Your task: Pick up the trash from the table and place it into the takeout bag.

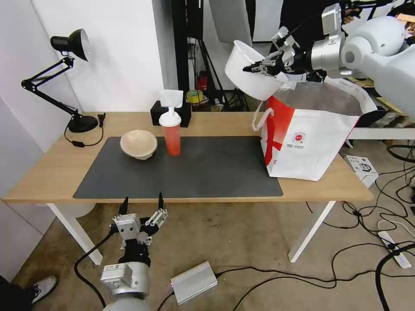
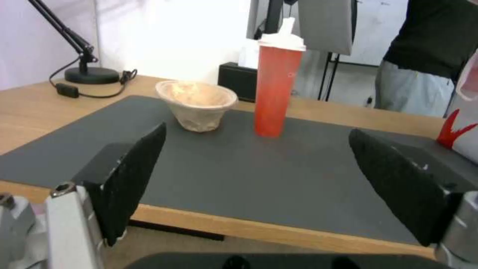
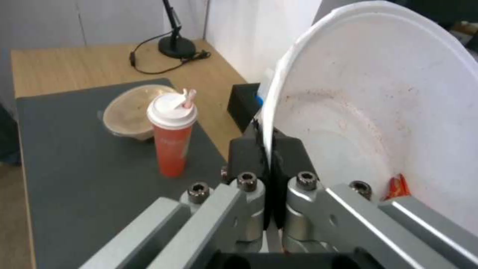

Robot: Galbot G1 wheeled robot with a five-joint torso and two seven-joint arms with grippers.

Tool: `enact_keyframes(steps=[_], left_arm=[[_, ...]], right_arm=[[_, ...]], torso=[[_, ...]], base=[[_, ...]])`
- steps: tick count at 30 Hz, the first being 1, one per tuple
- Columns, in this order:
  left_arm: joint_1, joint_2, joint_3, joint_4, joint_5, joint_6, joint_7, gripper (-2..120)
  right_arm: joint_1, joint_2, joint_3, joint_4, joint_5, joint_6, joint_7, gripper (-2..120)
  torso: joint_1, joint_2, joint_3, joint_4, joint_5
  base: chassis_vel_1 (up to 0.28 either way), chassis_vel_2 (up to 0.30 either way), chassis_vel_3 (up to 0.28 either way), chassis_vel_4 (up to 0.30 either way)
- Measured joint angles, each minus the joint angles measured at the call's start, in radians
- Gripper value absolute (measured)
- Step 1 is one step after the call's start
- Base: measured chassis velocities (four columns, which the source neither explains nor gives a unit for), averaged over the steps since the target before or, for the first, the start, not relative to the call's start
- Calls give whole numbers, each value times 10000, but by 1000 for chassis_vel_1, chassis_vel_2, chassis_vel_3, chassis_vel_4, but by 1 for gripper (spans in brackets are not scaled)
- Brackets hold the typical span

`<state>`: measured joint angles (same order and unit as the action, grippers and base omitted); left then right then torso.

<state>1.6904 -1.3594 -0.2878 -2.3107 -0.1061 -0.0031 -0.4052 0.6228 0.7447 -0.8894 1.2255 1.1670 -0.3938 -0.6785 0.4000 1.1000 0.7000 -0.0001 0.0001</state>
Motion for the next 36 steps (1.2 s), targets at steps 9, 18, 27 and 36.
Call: enact_keyframes(steps=[9,18,27,36], left_arm=[[26,-36,10,-6,6,-2,-1,97],[34,-75,108,-23,40,0,4,97],[22,-82,209,32,79,3,6,97],[72,-86,231,46,118,9,7,97]], right_arm=[[193,72,58,-176,7,29,-11,0],[337,-113,51,-258,-27,92,-123,0],[325,-368,26,-172,-31,130,-122,0],[-52,-685,227,20,-51,141,-104,0]], torso=[[0,0,0,2,-1],[0,1,0,1,-2],[0,0,0,1,-1],[0,0,0,1,-1]], base=[[0,0,0,0],[0,0,0,0],[0,0,0,0],[0,0,0,0]])
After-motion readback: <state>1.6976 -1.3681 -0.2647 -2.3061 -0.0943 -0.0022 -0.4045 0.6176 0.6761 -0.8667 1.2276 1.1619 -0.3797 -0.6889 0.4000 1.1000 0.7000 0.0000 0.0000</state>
